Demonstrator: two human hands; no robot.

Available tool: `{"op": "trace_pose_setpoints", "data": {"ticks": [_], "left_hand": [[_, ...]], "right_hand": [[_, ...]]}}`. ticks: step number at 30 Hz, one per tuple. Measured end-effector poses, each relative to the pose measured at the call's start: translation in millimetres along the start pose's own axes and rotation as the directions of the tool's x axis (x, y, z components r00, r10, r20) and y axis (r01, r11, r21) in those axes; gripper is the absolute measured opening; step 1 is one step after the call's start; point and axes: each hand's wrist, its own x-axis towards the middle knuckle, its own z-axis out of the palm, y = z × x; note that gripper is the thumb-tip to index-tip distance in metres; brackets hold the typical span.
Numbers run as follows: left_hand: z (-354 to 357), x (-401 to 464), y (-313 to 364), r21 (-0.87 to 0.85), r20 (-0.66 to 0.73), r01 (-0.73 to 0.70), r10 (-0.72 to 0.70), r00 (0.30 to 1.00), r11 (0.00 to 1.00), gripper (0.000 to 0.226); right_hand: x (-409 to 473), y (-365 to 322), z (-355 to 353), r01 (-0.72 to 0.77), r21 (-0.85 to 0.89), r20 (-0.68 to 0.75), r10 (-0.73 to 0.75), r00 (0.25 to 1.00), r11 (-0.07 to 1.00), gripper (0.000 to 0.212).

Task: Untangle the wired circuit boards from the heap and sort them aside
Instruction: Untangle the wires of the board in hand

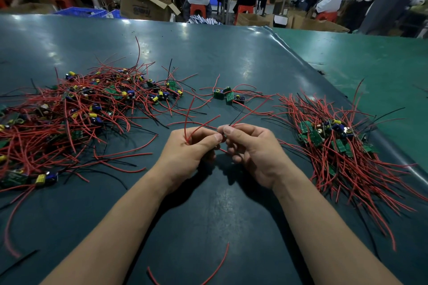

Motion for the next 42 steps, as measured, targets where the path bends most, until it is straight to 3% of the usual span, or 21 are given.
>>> {"op": "trace_pose_setpoints", "data": {"ticks": [3,8,14,16,18,20,21,23,25,29,33,36,40,42], "left_hand": [[0.3,0.7,-0.3,0.000,0.008,-0.003,0.003,1.000,1.000,0.013],[3.0,-0.7,-0.2,0.013,0.059,0.007,-0.008,0.998,1.000,0.008],[2.2,-1.0,0.0,0.020,0.070,0.001,-0.003,0.998,1.000,0.007],[2.1,-1.2,-0.7,0.015,0.048,-0.008,0.008,0.999,1.000,0.008],[2.5,0.2,-2.1,-0.051,-0.010,-0.003,0.002,1.000,0.999,0.012],[2.5,1.0,-2.4,-0.148,-0.041,0.023,-0.029,0.999,0.989,0.015],[2.0,1.1,-3.0,-0.148,-0.036,0.027,-0.032,0.999,0.989,0.015],[0.8,1.2,-5.0,-0.083,-0.014,0.018,-0.019,1.000,0.996,0.012],[-0.2,1.8,-5.7,-0.070,-0.010,0.024,-0.024,1.000,0.997,0.011],[-0.4,5.0,-2.6,-0.196,-0.006,0.058,-0.060,0.998,0.979,0.035],[-2.0,8.6,-3.7,-0.317,-0.062,-0.004,-0.017,0.998,0.949,0.030],[-4.5,10.0,-4.9,-0.322,-0.141,-0.050,0.004,0.990,0.945,0.029],[-4.7,9.4,-7.1,-0.197,-0.115,-0.061,0.039,0.993,0.978,0.021],[-3.4,9.1,-7.8,-0.186,-0.130,-0.067,0.043,0.991,0.980,0.018]], "right_hand": [[1.3,-2.0,1.6,0.042,0.033,-0.077,-0.039,0.996,0.999,0.007],[6.1,-12.6,-12.0,0.246,0.189,-0.379,-0.161,0.911,0.951,0.012],[8.6,-10.0,-13.3,0.367,0.133,-0.564,-0.234,0.792,0.921,0.019],[9.4,-12.4,-17.0,0.360,0.175,-0.586,-0.197,0.786,0.916,0.021],[8.3,-13.4,-19.2,0.245,0.213,-0.499,-0.110,0.859,0.946,0.028],[4.5,-11.9,-13.8,0.063,0.139,-0.288,-0.021,0.958,0.988,0.046],[2.0,-9.2,-8.8,0.001,0.061,-0.161,0.009,0.987,0.998,0.047],[-3.3,-2.3,0.7,-0.004,-0.092,0.017,0.005,1.000,0.996,0.028],[-4.5,1.3,5.0,0.047,-0.143,0.006,-0.047,0.999,0.989,0.008],[-2.5,-1.7,3.9,0.124,-0.085,-0.139,-0.135,0.981,0.989,0.011],[-0.2,-4.9,5.1,0.123,0.037,-0.200,-0.113,0.973,0.992,0.013],[-0.7,-4.7,5.7,0.095,0.036,-0.171,-0.087,0.981,0.995,0.008],[-5.3,1.1,10.5,0.072,-0.070,-0.013,-0.073,0.997,0.995,0.016],[-6.5,1.6,11.9,0.114,-0.107,-0.003,-0.115,0.993,0.988,0.014]]}}
